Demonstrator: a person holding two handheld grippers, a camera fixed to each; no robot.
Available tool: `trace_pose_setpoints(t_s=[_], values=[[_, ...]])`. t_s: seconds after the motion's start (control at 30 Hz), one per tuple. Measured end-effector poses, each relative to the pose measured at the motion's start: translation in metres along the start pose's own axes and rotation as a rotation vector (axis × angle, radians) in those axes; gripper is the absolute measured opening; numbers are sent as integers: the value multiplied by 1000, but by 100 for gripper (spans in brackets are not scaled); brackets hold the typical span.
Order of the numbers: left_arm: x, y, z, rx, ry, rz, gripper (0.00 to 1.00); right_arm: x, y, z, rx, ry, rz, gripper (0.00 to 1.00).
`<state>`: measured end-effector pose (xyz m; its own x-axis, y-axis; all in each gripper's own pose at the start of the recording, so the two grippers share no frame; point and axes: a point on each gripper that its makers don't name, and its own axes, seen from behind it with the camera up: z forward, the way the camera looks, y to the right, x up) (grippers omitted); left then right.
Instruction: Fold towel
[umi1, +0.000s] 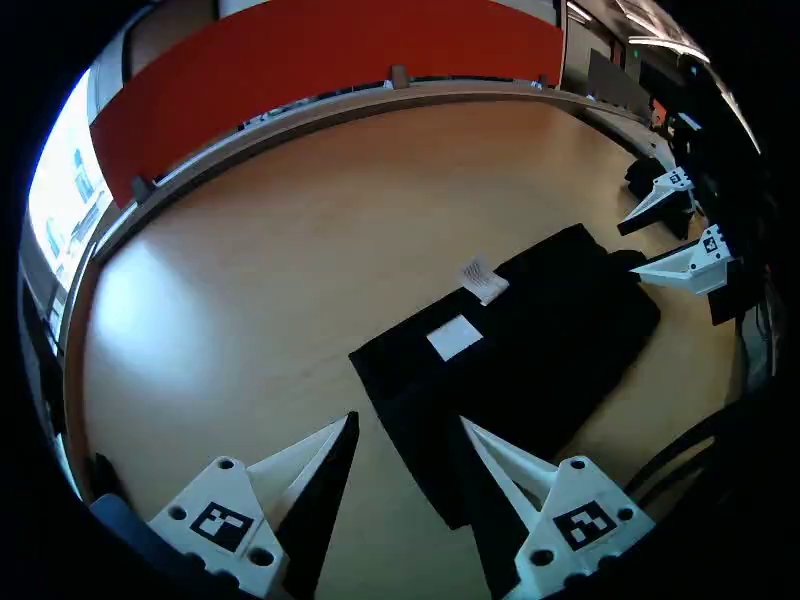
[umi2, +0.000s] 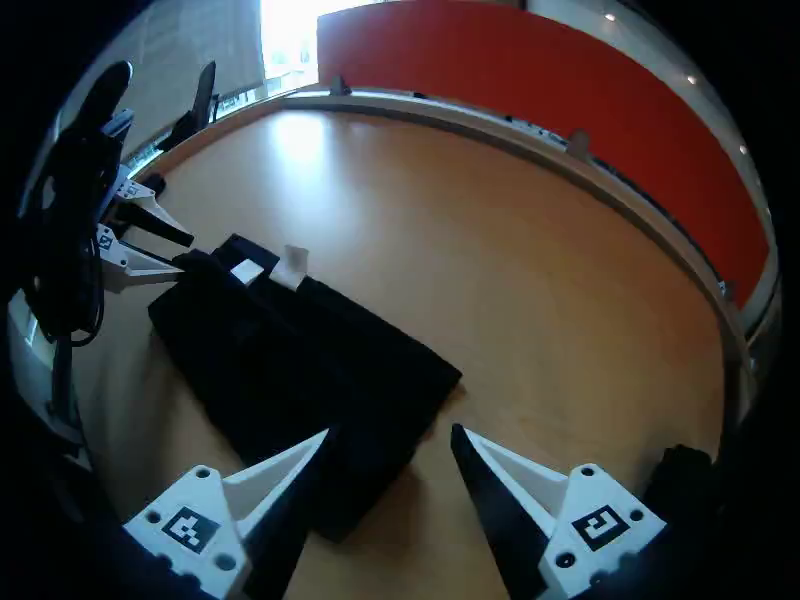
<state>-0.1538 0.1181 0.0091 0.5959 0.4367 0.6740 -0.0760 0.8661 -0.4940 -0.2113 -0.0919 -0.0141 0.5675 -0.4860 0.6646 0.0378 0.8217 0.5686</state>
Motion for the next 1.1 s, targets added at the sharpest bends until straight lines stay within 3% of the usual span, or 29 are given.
trace_pose_setpoints(t_s=[0.5, 0.57, 0.7, 0.77, 0.9, 1.1], values=[[10, -18, 4, 37, 10, -24, 68, 15, 20, 6, -65, 13, -35, 87], [13, -22, 4, 48, 13, -28, 80, 19, 24, 7, -75, 19, -35, 87], [18, -27, 4, 59, 23, -40, 84, 26, 29, 6, -91, 33, -36, 87], [20, -29, 3, 64, 27, -47, 92, 30, 32, 5, -97, 39, -37, 87], [24, -34, 0, 74, 37, -59, 94, 37, 34, 2, -104, 55, -44, 88], [23, -35, -6, 78, 43, -80, 94, 42, 31, -4, -98, 74, -57, 96]])
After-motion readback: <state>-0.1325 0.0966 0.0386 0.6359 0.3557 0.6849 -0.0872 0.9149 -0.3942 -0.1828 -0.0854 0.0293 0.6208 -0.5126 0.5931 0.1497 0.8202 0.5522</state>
